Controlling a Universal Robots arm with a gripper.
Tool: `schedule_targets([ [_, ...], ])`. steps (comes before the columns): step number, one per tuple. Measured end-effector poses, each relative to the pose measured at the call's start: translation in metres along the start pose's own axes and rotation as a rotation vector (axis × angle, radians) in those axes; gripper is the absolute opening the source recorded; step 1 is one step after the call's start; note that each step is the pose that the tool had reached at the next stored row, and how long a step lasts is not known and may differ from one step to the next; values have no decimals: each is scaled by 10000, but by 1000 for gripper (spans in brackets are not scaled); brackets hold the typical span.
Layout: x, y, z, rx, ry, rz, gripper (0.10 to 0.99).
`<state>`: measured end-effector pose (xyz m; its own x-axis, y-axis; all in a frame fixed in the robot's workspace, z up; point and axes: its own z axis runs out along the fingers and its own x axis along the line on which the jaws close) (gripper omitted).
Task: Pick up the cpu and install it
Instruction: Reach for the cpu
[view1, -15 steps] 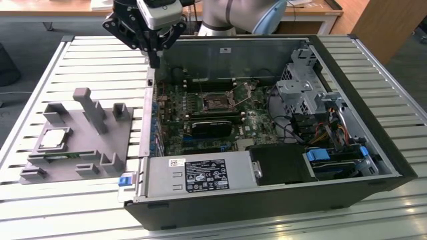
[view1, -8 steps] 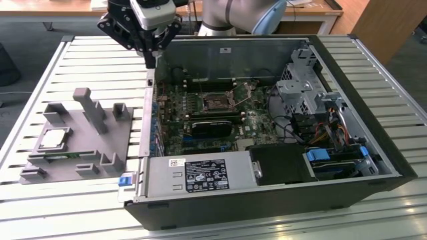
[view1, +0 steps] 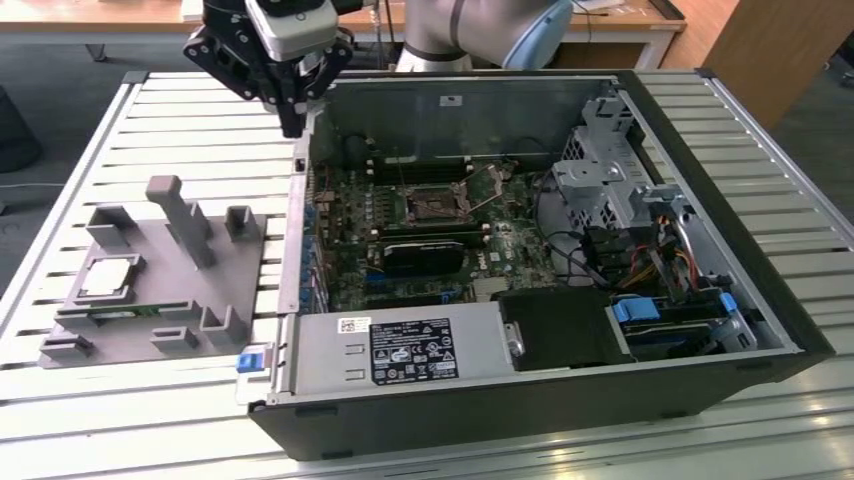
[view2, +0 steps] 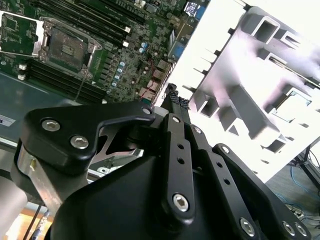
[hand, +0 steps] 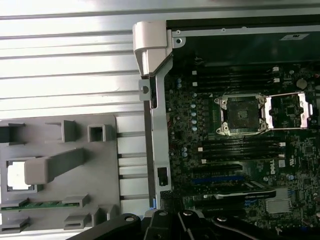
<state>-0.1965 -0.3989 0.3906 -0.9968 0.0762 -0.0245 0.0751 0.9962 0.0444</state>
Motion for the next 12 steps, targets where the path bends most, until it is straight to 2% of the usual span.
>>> schedule_targets([
  [12, 143, -11, 2, 0, 1, 0, 106],
])
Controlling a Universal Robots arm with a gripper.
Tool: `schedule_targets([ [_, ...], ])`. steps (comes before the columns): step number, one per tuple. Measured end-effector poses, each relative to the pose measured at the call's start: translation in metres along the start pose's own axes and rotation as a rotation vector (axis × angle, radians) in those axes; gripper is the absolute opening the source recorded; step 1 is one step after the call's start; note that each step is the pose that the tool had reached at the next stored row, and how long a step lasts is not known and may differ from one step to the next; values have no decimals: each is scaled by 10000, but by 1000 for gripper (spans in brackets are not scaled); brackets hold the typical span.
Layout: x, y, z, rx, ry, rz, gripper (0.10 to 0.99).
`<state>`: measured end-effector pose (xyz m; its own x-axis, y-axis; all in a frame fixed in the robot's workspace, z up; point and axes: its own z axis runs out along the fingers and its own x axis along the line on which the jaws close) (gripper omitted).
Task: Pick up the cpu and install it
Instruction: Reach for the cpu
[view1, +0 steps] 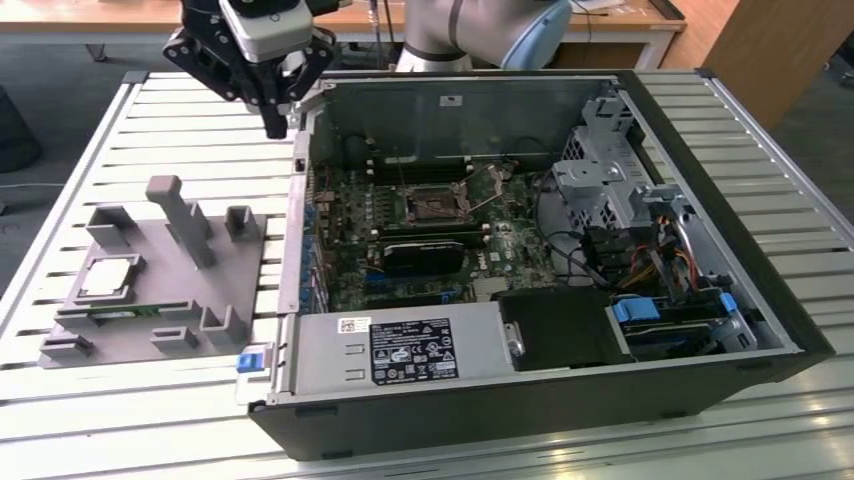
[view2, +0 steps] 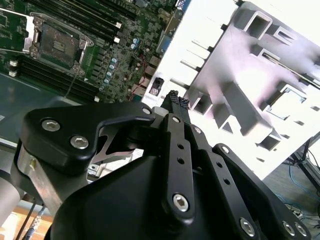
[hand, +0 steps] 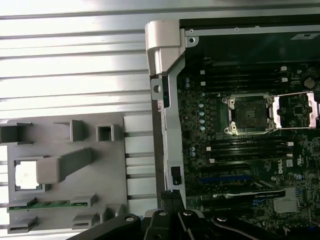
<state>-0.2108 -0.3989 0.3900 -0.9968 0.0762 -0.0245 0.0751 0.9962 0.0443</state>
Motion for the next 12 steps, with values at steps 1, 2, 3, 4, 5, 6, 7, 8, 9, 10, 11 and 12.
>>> schedule_targets([
  [1, 13, -1, 0, 0, 0, 0, 106],
  [2, 24, -2, 1, 0, 0, 0, 106],
  [3, 35, -3, 1, -1, 0, 0, 106],
  [4, 46, -4, 1, -1, -1, 0, 106],
  [5, 58, -5, 1, 0, 0, -1, 106],
  [6, 69, -5, 2, 0, 0, 0, 106],
  [7, 80, -6, 2, -1, 0, 0, 106],
  [8, 92, -7, 2, 0, 0, 0, 106],
  [9, 103, -8, 3, 0, 0, 0, 106],
  [10, 114, -9, 3, 0, 0, 0, 106],
  [11, 125, -10, 3, -1, 0, 0, 106],
  [12, 137, -11, 3, 0, 0, 0, 106],
])
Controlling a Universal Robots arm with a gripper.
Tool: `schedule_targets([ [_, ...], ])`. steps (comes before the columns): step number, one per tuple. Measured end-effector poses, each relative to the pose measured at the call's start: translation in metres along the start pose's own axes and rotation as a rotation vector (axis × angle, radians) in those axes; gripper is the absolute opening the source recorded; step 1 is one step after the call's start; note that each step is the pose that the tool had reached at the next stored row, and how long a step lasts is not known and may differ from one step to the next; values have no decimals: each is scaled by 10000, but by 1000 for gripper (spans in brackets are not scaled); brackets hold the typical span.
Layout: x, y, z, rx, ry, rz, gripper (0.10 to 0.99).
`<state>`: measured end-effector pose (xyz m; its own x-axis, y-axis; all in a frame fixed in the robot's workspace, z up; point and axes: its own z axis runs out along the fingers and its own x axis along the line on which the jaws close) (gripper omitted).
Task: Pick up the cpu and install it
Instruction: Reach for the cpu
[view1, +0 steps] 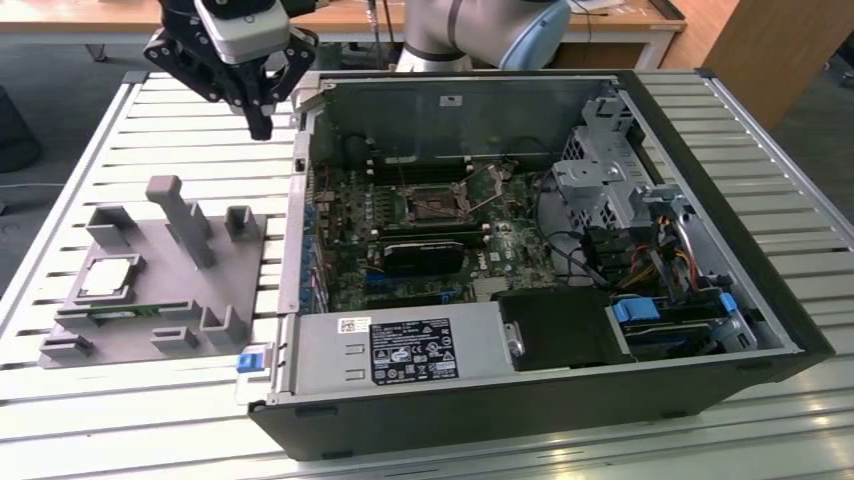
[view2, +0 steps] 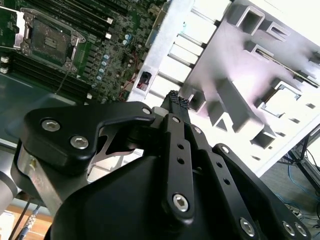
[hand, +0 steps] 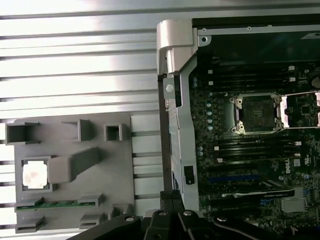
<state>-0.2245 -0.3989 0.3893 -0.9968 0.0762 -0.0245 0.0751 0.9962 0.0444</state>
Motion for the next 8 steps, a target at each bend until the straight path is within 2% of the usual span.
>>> schedule_targets([
  [8, 79, -6, 3, 0, 0, 0, 106],
])
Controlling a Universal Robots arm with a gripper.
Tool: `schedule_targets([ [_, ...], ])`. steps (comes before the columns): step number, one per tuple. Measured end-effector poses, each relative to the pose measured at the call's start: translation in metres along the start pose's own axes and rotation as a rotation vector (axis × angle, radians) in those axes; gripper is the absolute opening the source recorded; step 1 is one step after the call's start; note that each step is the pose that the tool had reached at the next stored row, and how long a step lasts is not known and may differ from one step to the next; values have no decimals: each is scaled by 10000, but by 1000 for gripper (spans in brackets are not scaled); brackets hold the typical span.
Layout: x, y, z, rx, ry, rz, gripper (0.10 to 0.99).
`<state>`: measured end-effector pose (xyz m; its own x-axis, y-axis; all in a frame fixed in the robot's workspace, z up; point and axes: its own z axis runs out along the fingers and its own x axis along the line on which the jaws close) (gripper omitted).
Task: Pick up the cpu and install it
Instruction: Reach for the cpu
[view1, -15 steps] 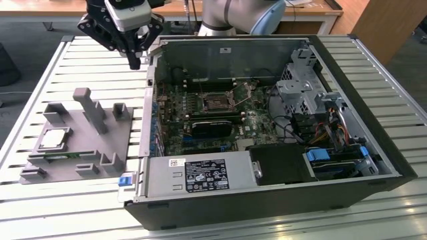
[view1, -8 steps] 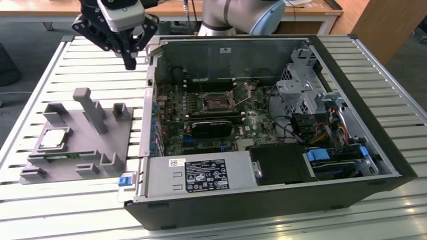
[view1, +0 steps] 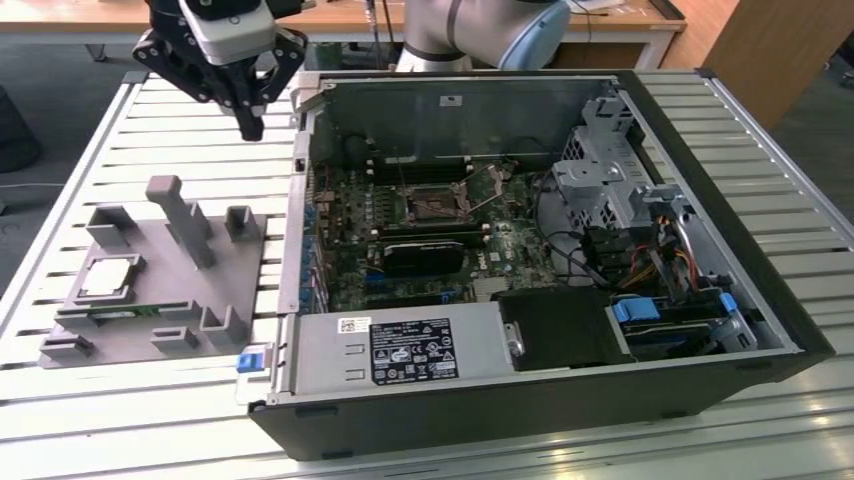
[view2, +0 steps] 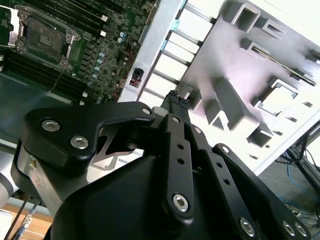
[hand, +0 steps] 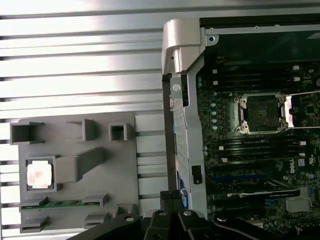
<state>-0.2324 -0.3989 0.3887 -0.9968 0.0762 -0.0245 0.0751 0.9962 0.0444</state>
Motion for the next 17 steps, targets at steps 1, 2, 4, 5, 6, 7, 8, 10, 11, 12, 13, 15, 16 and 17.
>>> schedule_targets([
  [1, 10, -1, 0, 0, 0, 0, 106],
  [2, 21, -2, 1, 0, 0, 0, 106],
  [4, 41, -3, 2, 0, 0, 0, 106],
  [5, 51, -4, 2, 0, 0, 0, 106],
  [6, 60, -5, 2, 1, 0, 0, 106],
  [7, 70, -6, 3, 0, 0, 0, 106],
  [8, 79, -6, 4, 0, 0, 0, 106],
  [10, 98, -8, 4, 1, 0, 1, 106],
  [11, 109, -8, 5, 0, 0, 1, 106],
  [12, 119, -9, 5, 0, 0, 1, 106],
  [13, 127, -10, 6, 0, 0, 0, 106],
  [15, 147, -12, 6, 1, 0, 0, 106],
  [16, 156, -12, 7, 1, 0, 0, 106],
  [17, 166, -13, 8, 0, 0, 0, 106],
])
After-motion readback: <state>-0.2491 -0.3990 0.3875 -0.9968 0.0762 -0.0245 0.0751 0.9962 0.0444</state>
